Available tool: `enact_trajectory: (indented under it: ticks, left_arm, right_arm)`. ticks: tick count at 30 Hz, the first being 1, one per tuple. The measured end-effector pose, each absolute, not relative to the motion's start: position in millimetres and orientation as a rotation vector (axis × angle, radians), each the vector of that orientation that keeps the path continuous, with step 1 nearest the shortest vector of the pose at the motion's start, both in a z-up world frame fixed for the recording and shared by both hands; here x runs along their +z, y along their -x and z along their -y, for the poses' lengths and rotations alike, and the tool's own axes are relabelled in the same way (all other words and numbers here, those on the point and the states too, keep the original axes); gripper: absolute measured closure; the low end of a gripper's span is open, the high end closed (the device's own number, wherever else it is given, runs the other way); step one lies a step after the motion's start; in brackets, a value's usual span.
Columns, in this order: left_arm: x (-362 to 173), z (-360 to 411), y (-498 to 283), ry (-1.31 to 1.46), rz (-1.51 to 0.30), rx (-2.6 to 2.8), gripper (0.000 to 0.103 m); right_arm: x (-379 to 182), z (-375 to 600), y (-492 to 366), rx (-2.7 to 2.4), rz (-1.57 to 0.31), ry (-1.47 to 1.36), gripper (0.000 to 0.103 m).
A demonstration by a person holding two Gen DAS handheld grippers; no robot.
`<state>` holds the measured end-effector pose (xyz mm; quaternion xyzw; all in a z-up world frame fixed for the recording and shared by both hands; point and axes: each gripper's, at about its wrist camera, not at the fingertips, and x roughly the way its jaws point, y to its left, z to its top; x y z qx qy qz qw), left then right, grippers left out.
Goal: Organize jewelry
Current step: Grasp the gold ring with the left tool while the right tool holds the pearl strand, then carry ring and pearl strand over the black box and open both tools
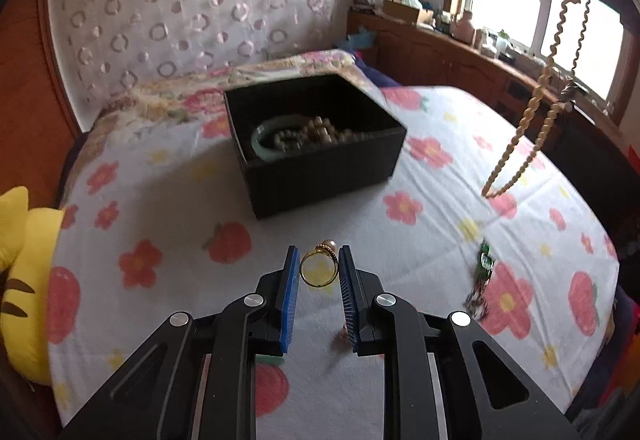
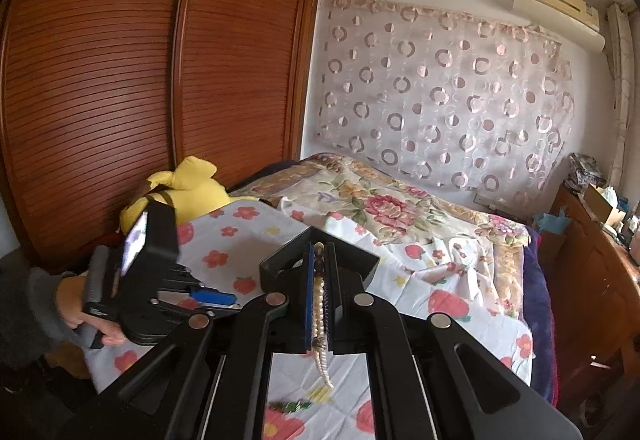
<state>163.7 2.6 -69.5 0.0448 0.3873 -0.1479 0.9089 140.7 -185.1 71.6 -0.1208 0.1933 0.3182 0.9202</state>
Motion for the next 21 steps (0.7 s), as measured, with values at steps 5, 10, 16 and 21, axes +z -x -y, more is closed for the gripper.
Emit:
enact_trajectory:
  ticks: [5,10,16,21]
  left_arm:
    - [-50,-9,-170,-0.078,-0.762,-0.29,0.084]
    - [-33,-14,-175,-0.064,-0.724,-0.27,0.084]
    - [-20,-19,-182,-0.052,-0.699,-0.261,0.084]
    - [-14,-24,-186,-0.034,-0.682,-0.26,0.084]
  right_arm:
    - [85,176,-165,0.629,-0.379,0.254,0.098]
    - [96,161,-197,0.608,-0.387,0.259,0.098]
    - [102,136,-226,0.579,-0.386,0.292,0.098]
    - [93,122,-249,0.54,-0.418,0.32,0.097]
